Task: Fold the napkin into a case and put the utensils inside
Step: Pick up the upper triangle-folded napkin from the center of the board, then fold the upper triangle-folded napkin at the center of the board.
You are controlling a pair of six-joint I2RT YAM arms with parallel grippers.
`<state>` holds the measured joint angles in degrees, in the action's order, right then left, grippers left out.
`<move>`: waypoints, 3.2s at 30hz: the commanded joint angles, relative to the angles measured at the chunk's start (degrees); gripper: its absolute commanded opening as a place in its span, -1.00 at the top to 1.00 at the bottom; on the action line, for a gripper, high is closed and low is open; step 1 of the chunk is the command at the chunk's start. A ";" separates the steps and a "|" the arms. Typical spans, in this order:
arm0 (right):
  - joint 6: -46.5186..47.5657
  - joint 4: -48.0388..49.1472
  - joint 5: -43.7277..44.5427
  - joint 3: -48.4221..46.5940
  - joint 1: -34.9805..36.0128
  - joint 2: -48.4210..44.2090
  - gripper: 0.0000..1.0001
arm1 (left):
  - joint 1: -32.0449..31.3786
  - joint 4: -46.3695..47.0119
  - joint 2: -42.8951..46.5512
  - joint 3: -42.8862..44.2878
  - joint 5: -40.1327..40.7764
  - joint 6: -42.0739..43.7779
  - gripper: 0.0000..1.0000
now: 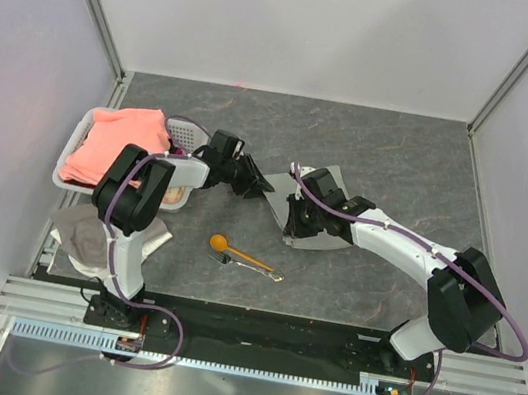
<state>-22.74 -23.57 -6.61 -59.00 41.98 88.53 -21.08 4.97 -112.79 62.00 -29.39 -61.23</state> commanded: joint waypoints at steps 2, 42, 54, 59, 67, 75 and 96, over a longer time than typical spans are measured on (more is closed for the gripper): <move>-0.20 2.48 -1.74 1.35 -0.14 -1.87 1.00 | 1.22 -3.12 -0.94 0.67 3.03 -0.82 0.29; -9.94 22.68 -18.50 14.61 3.02 0.85 1.00 | 1.13 -19.47 18.30 -3.64 24.72 18.07 0.96; -16.37 35.78 -30.47 21.55 -3.56 0.15 1.00 | -10.89 -34.66 11.22 17.33 46.17 23.00 0.96; -15.05 37.37 -34.25 25.25 -8.66 1.20 1.00 | -14.42 -38.98 3.21 28.50 49.60 23.26 0.96; -9.52 34.56 -33.38 27.36 -12.88 3.48 1.00 | -16.62 -41.53 -7.16 39.33 49.95 22.12 0.96; -4.86 30.17 -31.80 23.85 -15.60 7.00 1.00 | -16.62 -42.15 -12.45 44.79 49.07 21.42 0.96; -0.55 18.39 -22.13 14.89 -17.54 4.54 -0.10 | -16.27 -42.50 -18.60 51.29 47.67 21.77 0.79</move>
<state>-25.87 1.56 -32.01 -41.78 24.56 94.35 -38.89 -41.17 -129.91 109.84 14.70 -40.53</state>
